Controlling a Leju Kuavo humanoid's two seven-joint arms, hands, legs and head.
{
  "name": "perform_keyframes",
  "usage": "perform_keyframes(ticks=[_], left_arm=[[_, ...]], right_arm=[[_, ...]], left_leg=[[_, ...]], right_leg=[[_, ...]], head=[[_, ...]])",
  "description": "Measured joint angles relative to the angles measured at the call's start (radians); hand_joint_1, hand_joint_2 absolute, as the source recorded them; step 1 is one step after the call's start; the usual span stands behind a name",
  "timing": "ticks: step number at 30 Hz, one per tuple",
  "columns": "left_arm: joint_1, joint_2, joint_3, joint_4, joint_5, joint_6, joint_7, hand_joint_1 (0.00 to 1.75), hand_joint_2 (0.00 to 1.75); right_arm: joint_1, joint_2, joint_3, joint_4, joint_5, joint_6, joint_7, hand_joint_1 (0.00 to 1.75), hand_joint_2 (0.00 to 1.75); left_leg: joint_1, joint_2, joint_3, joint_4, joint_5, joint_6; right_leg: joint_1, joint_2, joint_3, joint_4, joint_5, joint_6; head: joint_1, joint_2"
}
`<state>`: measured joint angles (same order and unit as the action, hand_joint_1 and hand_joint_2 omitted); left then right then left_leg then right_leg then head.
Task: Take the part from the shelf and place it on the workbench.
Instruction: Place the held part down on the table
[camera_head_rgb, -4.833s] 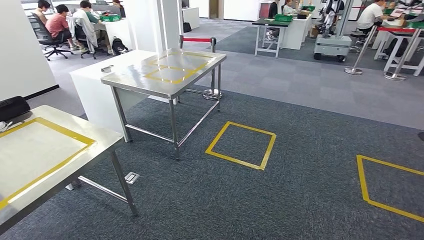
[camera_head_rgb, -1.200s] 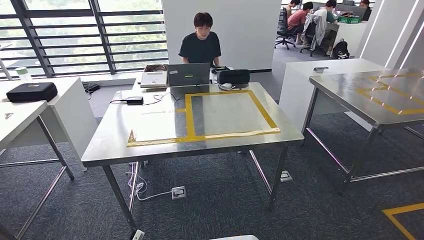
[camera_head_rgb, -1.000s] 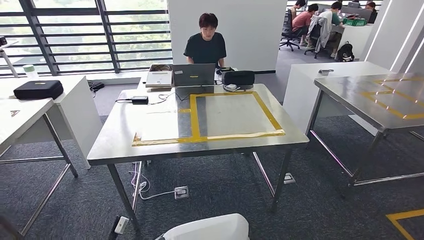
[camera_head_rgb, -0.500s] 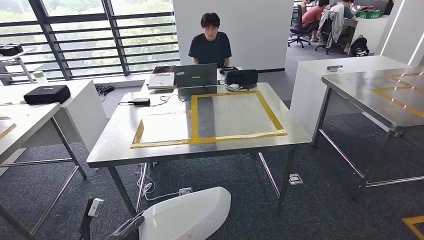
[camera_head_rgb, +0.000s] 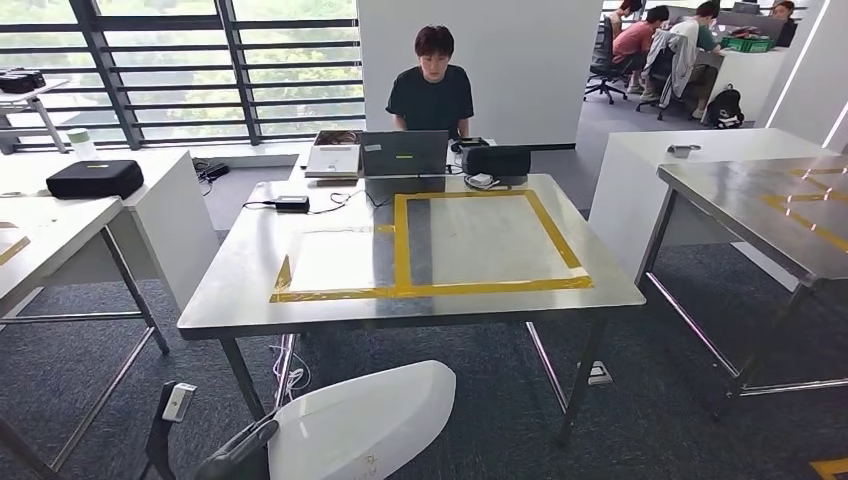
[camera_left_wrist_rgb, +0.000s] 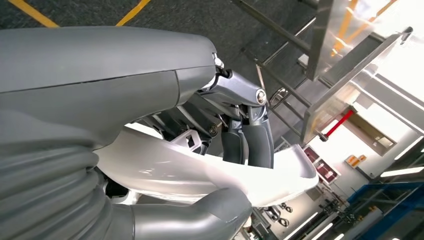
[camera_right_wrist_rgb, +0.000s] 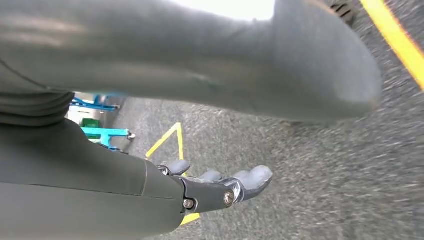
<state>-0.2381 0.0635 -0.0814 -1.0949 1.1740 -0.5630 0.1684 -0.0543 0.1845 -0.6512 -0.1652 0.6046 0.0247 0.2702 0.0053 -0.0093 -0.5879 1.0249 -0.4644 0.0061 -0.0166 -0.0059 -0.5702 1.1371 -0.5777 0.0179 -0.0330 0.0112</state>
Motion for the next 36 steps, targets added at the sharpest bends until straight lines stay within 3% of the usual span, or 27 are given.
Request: perform_keyframes(ticks=[2,3,4,5,7,8,10,13,15,18,19,20,23,25,28,30,32,34,35,36], left_arm=[[-0.006,-0.004,0.0,0.0,0.002,0.0,0.005,1.75,1.75],[-0.006,-0.006,0.0,0.0,0.003,0.0,0.008,1.75,1.75],[-0.006,-0.006,0.0,0.0,0.003,0.0,0.01,1.75,1.75],[-0.007,-0.007,-0.001,0.001,0.005,0.0,0.011,1.75,1.75],[-0.009,-0.008,-0.002,0.002,0.01,-0.003,0.012,1.75,1.75],[-0.011,-0.009,-0.003,0.004,0.013,-0.005,0.013,1.75,1.75],[-0.016,-0.01,-0.006,0.009,0.018,-0.009,0.013,1.75,1.75],[-0.02,-0.009,-0.009,0.013,0.022,-0.012,0.011,1.75,1.75],[-0.025,-0.009,-0.011,0.015,0.023,-0.014,0.01,1.75,1.75],[-0.03,-0.009,-0.014,0.022,0.025,-0.018,0.01,1.75,1.75],[-0.029,-0.01,-0.016,0.024,0.026,-0.019,0.01,1.75,1.75],[-0.029,-0.01,-0.017,0.026,0.026,-0.019,0.011,1.75,1.75],[-0.03,-0.009,-0.019,0.028,0.028,-0.022,0.01,1.75,1.75],[-0.031,-0.009,-0.022,0.032,0.03,-0.025,0.011,1.75,1.75],[-0.031,-0.009,-0.026,0.035,0.033,-0.027,0.01,1.75,1.75],[-0.034,-0.01,-0.028,0.035,0.035,-0.027,0.01,1.75,1.75],[-0.037,-0.012,-0.031,0.037,0.037,-0.027,0.01,1.75,1.75],[-0.037,-0.014,-0.034,0.04,0.038,-0.027,0.011,1.75,1.75],[-0.037,-0.014,-0.034,0.042,0.038,-0.027,0.011,1.75,1.75],[-0.037,-0.015,-0.034,0.044,0.038,-0.027,0.011,1.75,1.75]], right_arm=[[0.0,0.0,-0.001,0.0,-0.001,-0.001,-0.001,0.0,0.0],[0.001,0.0,-0.003,0.0,-0.002,-0.001,-0.001,0.0,0.0],[0.002,0.0,-0.004,0.0,-0.003,-0.002,-0.001,0.0,0.0],[0.004,0.0,-0.006,0.0,-0.004,-0.002,-0.001,0.0,0.0],[0.004,0.0,-0.009,0.0,-0.008,-0.003,-0.001,0.0,0.0],[0.004,0.0,-0.01,0.0,-0.009,-0.003,-0.002,0.0,0.0],[0.003,0.0,-0.014,0.0,-0.012,-0.003,-0.005,0.0,0.0],[0.005,0.0,-0.02,0.0,-0.014,-0.003,-0.001,0.0,0.0],[0.004,0.001,-0.024,0.0,-0.015,-0.003,0.0,0.0,0.0],[0.004,0.001,-0.026,0.0,-0.015,-0.003,0.0,0.0,0.0],[0.005,0.001,-0.027,0.0,-0.015,-0.003,0.0,0.0,0.0],[0.005,0.0,-0.028,0.0,-0.015,-0.003,0.0,0.0,0.0],[0.005,0.001,-0.03,0.0,-0.016,-0.003,-0.001,0.0,0.0],[0.004,0.001,-0.031,0.0,-0.017,-0.003,-0.004,0.0,0.0],[0.004,0.001,-0.032,0.0,-0.017,-0.003,-0.004,0.0,0.0],[0.003,0.001,-0.032,0.0,-0.017,-0.003,-0.001,0.0,0.0],[0.001,0.0,-0.032,0.0,-0.017,-0.003,-0.003,0.0,0.0],[0.002,0.0,-0.032,0.0,-0.016,-0.003,-0.003,0.0,0.0],[0.003,0.0,-0.032,0.0,-0.016,-0.003,-0.003,0.0,0.0],[0.003,0.0,-0.032,0.0,-0.016,-0.003,-0.002,0.0,0.0]], left_leg=[[-0.001,-0.001,0.008,0.001,-0.01,0.005],[-0.001,-0.003,0.012,0.002,-0.016,0.005],[-0.001,-0.004,0.019,0.003,-0.022,0.005],[-0.001,-0.006,0.027,0.005,-0.029,0.003],[-0.001,-0.007,0.044,0.006,-0.045,-0.003],[-0.001,-0.007,0.051,0.007,-0.052,-0.007],[-0.004,-0.008,0.055,0.007,-0.06,-0.019],[-0.004,-0.006,0.055,0.028,-0.061,-0.033],[-0.002,0.0,0.014,0.106,-0.075,-0.041],[0.0,0.003,-0.099,0.275,-0.143,-0.052],[0.0,0.003,-0.125,0.298,-0.152,-0.053],[0.0,0.003,-0.135,0.291,-0.139,-0.052],[-0.001,0.005,-0.086,0.117,-0.007,-0.042],[-0.007,0.009,-0.057,0.03,0.025,-0.03],[-0.007,0.008,-0.04,0.013,0.023,-0.011],[-0.003,0.006,-0.021,0.008,0.017,0.002],[-0.002,0.005,-0.006,0.006,0.005,0.012],[-0.004,0.002,0.003,0.007,-0.008,0.015],[-0.004,0.0,0.01,0.007,-0.015,0.014],[-0.005,-0.002,0.019,0.008,-0.022,0.012]], right_leg=[[0.001,0.002,-0.084,0.123,-0.041,0.006],[0.001,0.003,-0.122,0.166,-0.048,0.007],[0.001,0.003,-0.143,0.176,-0.034,0.007],[0.001,0.004,-0.143,0.145,0.002,0.005],[0.001,0.004,-0.105,0.019,0.097,0.0],[0.004,0.004,-0.087,-0.039,0.119,-0.005],[0.008,0.005,-0.072,-0.084,0.124,-0.016],[0.006,0.006,-0.055,-0.094,0.123,-0.037],[0.002,0.006,-0.037,-0.1,0.116,-0.048],[0.002,0.007,-0.017,-0.101,0.099,-0.053],[0.002,0.007,-0.009,-0.101,0.092,-0.053],[0.002,0.007,0.0,-0.101,0.084,-0.053],[0.003,0.008,0.034,-0.101,0.06,-0.047],[0.004,0.008,0.043,-0.102,0.046,-0.036],[0.007,0.007,0.048,-0.093,0.041,-0.019],[0.007,0.007,0.03,-0.042,0.031,-0.011],[0.006,0.008,-0.039,0.07,-0.007,-0.003],[0.006,0.008,-0.118,0.169,-0.043,0.002],[0.006,0.008,-0.14,0.178,-0.035,0.002],[0.007,0.008,-0.143,0.151,-0.004,0.001]], head=[[0.005,0.0],[0.006,0.0],[0.008,0.0],[0.009,0.0],[0.011,0.0],[0.012,0.0],[0.012,0.0],[0.009,0.0],[0.005,0.0],[0.0,0.0],[0.0,0.0],[-0.001,0.0],[-0.002,0.0],[-0.004,0.0],[-0.002,0.0],[0.001,0.0],[0.005,0.0],[0.009,0.0],[0.011,0.0],[0.012,0.0]])
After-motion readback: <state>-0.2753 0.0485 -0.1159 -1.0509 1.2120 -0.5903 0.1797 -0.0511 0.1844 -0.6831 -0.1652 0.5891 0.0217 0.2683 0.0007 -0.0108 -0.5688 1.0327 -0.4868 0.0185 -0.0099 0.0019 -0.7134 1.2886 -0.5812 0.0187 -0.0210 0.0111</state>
